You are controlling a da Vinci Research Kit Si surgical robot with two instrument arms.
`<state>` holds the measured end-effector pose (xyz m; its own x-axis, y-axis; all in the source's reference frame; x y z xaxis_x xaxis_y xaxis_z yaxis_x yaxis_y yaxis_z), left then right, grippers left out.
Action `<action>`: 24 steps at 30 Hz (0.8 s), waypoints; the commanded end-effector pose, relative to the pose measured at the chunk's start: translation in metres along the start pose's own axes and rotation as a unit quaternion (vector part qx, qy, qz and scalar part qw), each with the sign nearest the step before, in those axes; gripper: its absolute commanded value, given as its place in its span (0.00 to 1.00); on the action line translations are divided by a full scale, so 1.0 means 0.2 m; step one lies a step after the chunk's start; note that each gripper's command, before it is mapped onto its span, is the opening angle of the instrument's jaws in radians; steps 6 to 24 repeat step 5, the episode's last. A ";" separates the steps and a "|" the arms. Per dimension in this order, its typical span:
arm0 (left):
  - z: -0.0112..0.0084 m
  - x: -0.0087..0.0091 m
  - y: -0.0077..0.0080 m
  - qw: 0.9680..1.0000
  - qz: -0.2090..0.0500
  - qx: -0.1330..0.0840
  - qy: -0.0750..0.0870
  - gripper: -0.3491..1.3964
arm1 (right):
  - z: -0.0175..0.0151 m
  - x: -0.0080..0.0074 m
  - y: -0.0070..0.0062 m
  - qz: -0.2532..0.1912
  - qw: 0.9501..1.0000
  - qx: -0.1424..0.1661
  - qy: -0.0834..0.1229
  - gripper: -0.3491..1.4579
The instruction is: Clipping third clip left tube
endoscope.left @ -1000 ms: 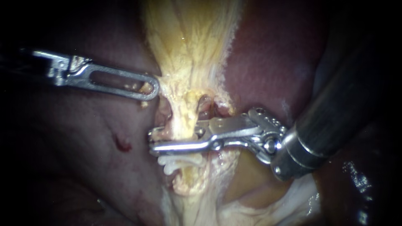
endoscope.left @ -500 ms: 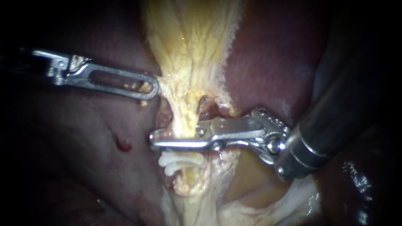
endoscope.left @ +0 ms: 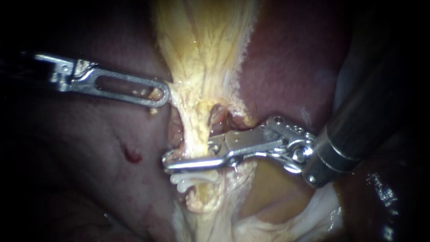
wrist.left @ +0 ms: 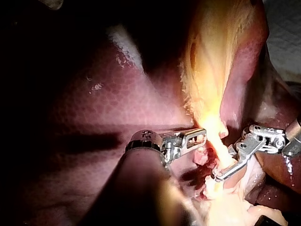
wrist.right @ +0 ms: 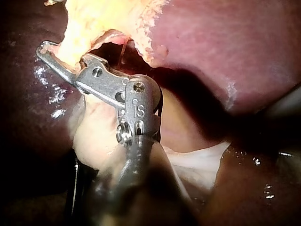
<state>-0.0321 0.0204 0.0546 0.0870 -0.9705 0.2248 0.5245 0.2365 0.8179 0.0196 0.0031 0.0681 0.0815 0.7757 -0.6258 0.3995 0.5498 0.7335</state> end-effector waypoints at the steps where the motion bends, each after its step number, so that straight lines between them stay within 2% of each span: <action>1: 0.000 0.000 0.000 1.000 0.000 0.000 0.000 0.00 | 0.000 0.000 0.000 0.000 1.000 0.000 0.000 0.00; 24: 0.000 0.000 0.000 1.000 0.000 0.000 0.000 0.00 | -0.001 0.000 0.001 0.000 1.000 -0.001 0.001 0.00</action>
